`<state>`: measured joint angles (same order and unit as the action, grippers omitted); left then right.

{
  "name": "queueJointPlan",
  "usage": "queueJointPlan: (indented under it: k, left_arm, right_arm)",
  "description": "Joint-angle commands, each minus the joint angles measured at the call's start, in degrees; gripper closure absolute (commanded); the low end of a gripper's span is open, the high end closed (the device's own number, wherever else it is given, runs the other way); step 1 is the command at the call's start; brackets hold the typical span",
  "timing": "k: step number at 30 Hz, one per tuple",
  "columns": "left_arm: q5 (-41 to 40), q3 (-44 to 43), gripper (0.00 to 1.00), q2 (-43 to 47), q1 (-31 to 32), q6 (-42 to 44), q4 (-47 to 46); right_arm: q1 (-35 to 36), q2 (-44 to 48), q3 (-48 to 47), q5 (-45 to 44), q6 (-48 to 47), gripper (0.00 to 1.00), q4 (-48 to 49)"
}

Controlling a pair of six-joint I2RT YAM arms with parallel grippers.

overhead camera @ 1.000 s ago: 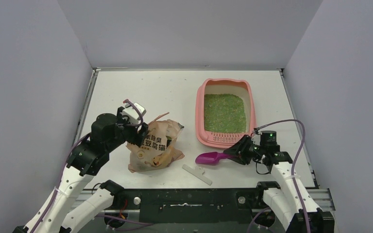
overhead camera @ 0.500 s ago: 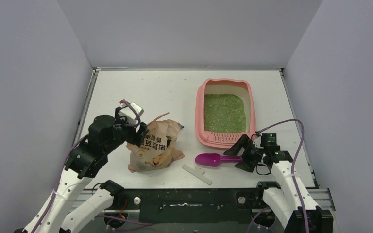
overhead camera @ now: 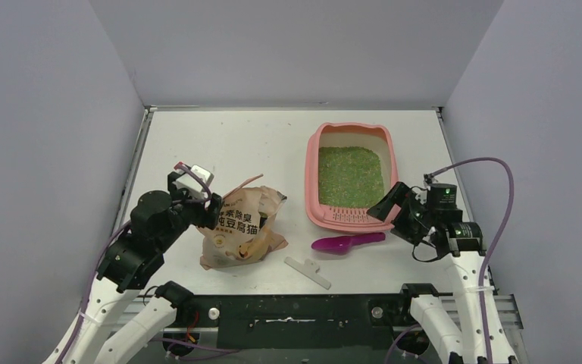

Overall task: Fill the litter box with clean litter
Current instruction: Place the spatula at the center of the board, then close the cat litter bag at the center of the board.

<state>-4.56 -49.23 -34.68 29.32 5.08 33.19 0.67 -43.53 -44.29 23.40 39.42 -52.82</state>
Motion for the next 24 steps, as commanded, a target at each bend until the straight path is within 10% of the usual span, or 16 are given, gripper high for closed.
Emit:
queueJointPlan:
  k: [1,10,16,24]
  left_arm:
    - [-2.97,0.40,0.32,1.32,0.30,-0.61,-3.93]
    - [-2.21,1.33,0.30,4.83,0.30,-4.07,0.33]
    - [-3.22,2.31,0.28,6.36,0.14,-9.61,6.79]
    - [-5.84,5.17,0.25,5.91,-0.23,-14.47,5.95]
  right_arm:
    - [-0.49,1.44,-6.99,-0.10,0.41,0.00,5.52]
    - [0.39,-5.24,2.27,20.37,18.39,0.00,58.47]
    - [19.48,-20.42,-12.89,20.37,-9.27,0.00,45.30]
    - [29.77,-26.16,-2.13,19.88,-24.34,0.00,69.90]
